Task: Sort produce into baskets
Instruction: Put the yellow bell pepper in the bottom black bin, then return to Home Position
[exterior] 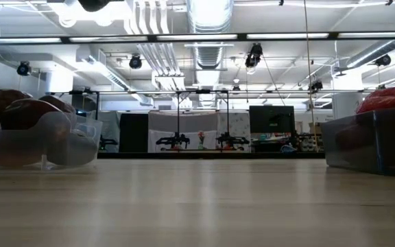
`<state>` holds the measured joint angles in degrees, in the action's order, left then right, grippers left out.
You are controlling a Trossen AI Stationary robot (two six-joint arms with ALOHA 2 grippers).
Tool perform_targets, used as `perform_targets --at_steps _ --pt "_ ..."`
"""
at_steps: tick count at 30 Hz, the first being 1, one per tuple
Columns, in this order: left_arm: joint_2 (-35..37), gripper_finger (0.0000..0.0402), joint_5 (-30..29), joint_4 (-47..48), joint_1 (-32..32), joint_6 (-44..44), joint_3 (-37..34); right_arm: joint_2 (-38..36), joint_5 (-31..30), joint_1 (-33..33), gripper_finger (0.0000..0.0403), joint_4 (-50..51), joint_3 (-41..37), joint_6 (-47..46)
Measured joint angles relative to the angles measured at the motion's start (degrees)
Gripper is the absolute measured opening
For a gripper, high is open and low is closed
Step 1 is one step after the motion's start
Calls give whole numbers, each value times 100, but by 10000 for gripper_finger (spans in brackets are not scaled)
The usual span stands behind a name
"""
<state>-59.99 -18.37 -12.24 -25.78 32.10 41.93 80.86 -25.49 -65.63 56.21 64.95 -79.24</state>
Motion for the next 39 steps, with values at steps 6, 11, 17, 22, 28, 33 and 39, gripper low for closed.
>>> perform_targets --at_steps 6,11,17,22,28,33,39 --pt "225 327 2 164 -11 -26 32 133 48 -356 281 -189 -323 -454" --pt "546 327 -4 226 -11 -13 -209 135 63 -373 321 -937 -516 -430" --pt "917 327 -6 410 -11 -120 -318 172 356 -335 368 -987 -608 -493" --pt "1412 327 -5 738 -11 -204 -347 139 543 -224 373 -473 -220 -430" --pt "2082 327 217 934 -11 -644 -528 131 395 356 374 627 622 167" --pt "2647 327 446 991 -11 -1154 -802 135 161 1168 374 648 1048 1153" --pt "3499 327 594 1022 -11 -1403 -1508 135 138 2544 369 -184 1240 2699"
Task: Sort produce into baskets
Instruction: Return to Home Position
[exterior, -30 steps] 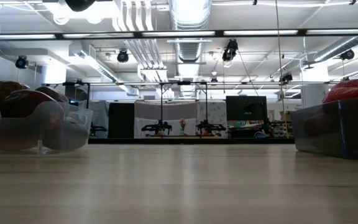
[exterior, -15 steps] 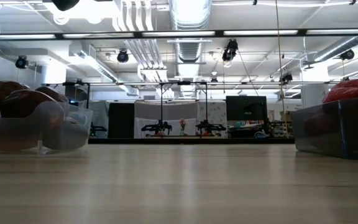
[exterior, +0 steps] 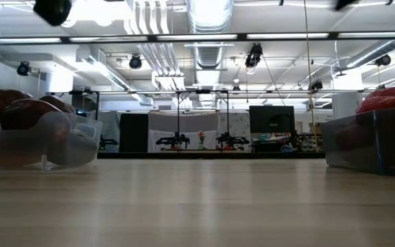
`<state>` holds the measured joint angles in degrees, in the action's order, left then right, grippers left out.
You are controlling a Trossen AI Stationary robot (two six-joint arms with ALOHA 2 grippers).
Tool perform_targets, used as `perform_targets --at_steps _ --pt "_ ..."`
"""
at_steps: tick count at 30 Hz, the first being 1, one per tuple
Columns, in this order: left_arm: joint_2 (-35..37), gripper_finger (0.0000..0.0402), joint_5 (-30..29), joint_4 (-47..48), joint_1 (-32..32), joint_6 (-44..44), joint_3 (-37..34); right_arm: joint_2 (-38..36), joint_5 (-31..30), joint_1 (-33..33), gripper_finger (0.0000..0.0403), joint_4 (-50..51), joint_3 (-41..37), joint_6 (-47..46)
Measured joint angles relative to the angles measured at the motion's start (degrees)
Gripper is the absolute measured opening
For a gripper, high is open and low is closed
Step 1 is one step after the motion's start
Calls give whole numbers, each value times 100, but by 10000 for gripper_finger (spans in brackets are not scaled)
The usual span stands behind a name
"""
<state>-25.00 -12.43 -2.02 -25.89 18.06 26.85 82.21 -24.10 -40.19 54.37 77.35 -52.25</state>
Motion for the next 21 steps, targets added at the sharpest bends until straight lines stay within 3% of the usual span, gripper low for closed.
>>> perform_targets --at_steps 5,9,14,17,21 --pt "511 327 -150 -588 117 -15 -813 -49 26 1134 300 -1344 25 1600" --pt "431 327 844 -1471 473 22 -1261 -377 413 1859 183 -2389 15 2210" --pt "200 327 1043 -1730 918 75 -1419 -834 451 2131 34 -3422 -6 2793" --pt "403 327 1256 -1706 1288 -64 -1417 -1172 356 2213 21 -2974 -1 3168" --pt "889 327 2310 -1389 2217 -170 -1492 -1399 351 2202 29 -2665 -8 2883"
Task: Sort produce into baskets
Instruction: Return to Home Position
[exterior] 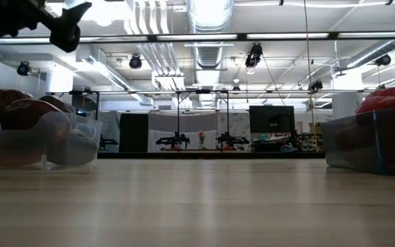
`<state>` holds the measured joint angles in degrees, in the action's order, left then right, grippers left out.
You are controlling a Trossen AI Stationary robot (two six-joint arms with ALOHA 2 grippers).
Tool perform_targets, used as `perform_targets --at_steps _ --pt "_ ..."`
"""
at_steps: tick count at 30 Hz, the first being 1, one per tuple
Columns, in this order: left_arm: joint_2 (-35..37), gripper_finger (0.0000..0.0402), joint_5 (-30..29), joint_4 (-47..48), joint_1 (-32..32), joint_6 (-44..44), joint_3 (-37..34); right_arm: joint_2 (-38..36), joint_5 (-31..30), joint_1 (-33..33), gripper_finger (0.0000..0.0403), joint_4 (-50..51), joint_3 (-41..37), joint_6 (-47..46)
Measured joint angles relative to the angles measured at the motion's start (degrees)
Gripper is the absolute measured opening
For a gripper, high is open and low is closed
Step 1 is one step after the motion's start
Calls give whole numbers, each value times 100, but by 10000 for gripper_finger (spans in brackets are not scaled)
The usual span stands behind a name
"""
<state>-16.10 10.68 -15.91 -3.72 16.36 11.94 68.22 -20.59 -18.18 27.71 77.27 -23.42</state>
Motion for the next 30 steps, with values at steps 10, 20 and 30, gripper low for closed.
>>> perform_targets --at_steps 10,20,30 --pt "1048 327 1072 344 1984 122 -367 -740 1035 673 34 -58 -927 520" --pt "1548 327 1286 940 1978 -224 -371 -2805 2275 1370 34 -3721 -4325 1231" --pt "1609 327 902 864 1974 -579 -687 -4549 3306 1672 34 -5013 -6572 1128"
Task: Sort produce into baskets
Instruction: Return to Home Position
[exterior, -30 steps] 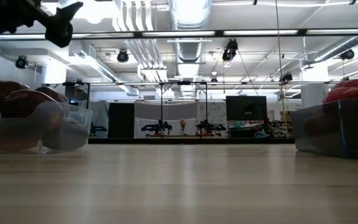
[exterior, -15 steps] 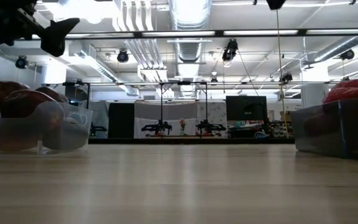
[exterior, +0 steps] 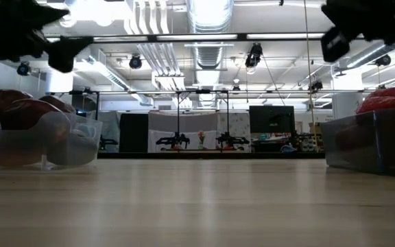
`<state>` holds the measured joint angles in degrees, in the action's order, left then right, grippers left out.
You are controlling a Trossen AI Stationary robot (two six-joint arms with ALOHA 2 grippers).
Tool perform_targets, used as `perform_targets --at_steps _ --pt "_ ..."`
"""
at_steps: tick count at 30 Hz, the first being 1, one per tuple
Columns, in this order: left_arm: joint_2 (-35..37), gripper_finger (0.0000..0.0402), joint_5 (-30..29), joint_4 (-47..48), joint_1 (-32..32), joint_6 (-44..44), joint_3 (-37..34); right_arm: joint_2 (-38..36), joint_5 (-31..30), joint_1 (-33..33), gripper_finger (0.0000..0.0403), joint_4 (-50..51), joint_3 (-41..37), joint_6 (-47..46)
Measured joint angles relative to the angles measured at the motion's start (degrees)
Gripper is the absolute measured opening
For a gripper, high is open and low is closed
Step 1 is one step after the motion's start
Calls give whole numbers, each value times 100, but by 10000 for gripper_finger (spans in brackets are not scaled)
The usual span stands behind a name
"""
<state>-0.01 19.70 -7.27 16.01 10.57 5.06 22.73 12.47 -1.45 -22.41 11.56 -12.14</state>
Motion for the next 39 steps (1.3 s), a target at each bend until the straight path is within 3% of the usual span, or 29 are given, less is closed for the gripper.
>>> perform_targets --at_steps 5,9,16,21,28,39 --pt "-33 327 -1552 -398 -81 -200 -447 -630 -87 0 34 -69 -710 -130" --pt "-50 327 -1691 -416 -206 -266 -385 -967 -85 -2 34 -87 -1080 -433" --pt "-27 327 -2045 -331 -603 -350 -446 -1115 -303 0 34 96 -1080 702" --pt "-16 327 -2451 -158 -1197 -526 -446 -1103 -348 -2 34 87 -1083 445" --pt "2 327 -1996 300 -1394 -971 -446 -1107 -559 11 34 308 -1085 553" --pt "-22 327 -1947 628 -1388 -559 -447 -1087 -574 11 34 529 -1087 256"
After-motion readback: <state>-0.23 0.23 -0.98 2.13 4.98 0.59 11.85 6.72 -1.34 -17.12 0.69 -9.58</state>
